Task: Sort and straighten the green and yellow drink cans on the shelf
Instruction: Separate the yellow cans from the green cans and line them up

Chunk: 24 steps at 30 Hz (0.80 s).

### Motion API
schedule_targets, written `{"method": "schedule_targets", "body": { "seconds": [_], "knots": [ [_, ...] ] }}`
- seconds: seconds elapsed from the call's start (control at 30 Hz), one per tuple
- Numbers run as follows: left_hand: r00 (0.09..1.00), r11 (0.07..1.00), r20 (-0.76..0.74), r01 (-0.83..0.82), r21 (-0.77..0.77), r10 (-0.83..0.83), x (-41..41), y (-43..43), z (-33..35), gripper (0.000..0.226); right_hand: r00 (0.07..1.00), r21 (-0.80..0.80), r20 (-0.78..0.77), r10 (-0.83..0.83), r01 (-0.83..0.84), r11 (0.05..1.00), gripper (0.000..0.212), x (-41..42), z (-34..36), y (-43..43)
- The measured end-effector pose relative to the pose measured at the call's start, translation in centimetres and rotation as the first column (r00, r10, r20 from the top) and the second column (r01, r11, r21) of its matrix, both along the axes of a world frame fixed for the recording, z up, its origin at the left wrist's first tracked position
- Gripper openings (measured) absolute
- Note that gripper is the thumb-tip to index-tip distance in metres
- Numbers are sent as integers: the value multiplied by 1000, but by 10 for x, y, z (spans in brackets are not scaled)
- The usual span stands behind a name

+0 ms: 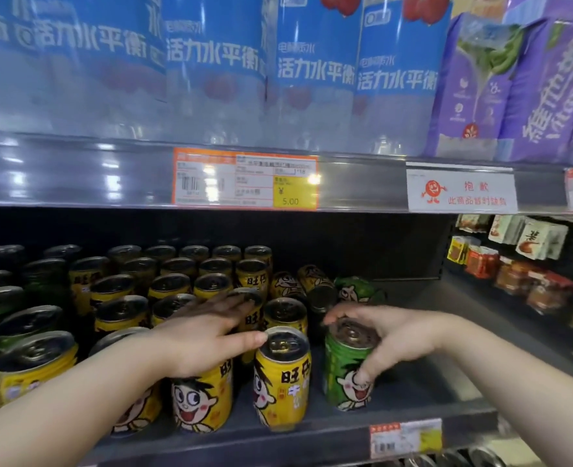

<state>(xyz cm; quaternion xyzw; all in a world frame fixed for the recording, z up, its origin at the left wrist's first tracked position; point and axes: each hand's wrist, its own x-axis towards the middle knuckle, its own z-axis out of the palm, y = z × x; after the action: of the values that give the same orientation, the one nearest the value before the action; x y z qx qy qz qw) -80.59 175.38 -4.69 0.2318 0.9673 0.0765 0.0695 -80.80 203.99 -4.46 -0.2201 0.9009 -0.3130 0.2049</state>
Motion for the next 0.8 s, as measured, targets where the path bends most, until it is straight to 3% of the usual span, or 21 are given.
{"method": "schedule_targets", "body": {
  "seconds": [0.13, 0.23, 0.3, 0.4, 0.57, 0.67, 0.8],
  "knots": [
    [999, 999, 23, -35, -3, 36, 3, 0, 4, 129, 999, -18, -29, -16, 16, 1000, 47, -5, 5, -1],
    [984, 992, 123, -128, 3, 127, 11, 10, 20, 95, 963, -86, -185, -194, 181, 980, 19, -30, 4, 3],
    [976, 982, 118, -186, 23, 182, 11, 24, 28, 83, 911, -77, -321, -257, 245, 966, 13, -55, 3, 9],
    [985, 985, 7, -173, 0, 173, 9, 56, 27, 91, 854, -47, -422, -305, 315, 948, 18, -94, 2, 18],
    [976, 975, -35, -215, -50, 213, 7, 105, 12, 81, 847, 153, -498, -186, 297, 943, 42, -148, -5, 12],
    [958, 955, 3, -286, -82, 288, 12, 113, 5, 88, 847, 134, -502, -172, 273, 953, 57, -178, -18, 7],
    [941, 939, 20, -337, -61, 339, 17, 118, 9, 85, 893, 96, -436, -116, 174, 980, 56, -208, -33, 1]
  ]
}}
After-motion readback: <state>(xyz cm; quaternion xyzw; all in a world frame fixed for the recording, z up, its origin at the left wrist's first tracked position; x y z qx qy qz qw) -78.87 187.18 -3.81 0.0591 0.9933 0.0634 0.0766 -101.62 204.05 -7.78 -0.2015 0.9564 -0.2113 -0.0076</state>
